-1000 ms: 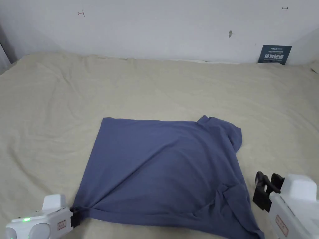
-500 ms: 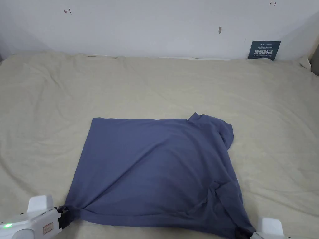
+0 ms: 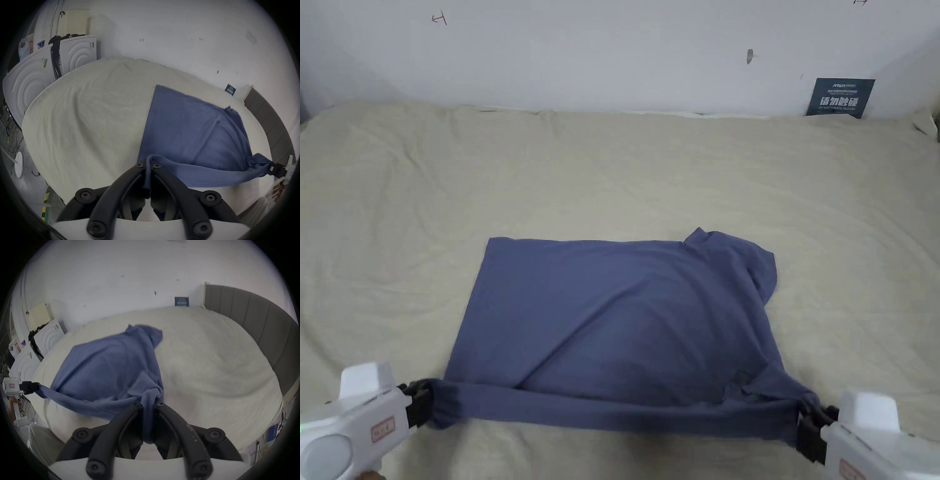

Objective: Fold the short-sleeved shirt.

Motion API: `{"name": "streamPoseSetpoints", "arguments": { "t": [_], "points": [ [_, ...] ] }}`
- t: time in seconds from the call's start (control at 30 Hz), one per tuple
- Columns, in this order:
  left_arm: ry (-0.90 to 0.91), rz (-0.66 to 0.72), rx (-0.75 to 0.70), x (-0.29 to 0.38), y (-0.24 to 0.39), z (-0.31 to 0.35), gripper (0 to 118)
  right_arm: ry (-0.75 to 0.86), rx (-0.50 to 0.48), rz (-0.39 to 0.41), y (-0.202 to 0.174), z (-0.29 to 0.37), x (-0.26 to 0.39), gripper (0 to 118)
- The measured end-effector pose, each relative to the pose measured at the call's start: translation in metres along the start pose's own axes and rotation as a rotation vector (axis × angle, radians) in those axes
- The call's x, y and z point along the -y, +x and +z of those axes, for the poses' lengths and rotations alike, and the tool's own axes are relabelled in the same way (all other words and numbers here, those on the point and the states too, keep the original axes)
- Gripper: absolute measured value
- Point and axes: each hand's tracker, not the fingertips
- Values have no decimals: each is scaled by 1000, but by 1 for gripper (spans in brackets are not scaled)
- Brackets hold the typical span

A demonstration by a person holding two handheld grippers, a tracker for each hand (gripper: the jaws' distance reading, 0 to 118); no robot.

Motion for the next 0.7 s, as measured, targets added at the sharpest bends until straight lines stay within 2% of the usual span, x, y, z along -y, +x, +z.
{"name": "streamPoseSetpoints", "arguments": {
  "t": [0.27,0.4,0.7],
  "points": [
    [48,-11,5,-70,24,-33,4,29,6,1,-6,-50,-77,12],
    [6,-52,-20,-91,31,-74,4,-54,22,-7,-2,-99,-100,12],
    [-171,-115,-84,-91,32,-171,4,-239,55,-89,10,-194,-103,12]
  ]
}}
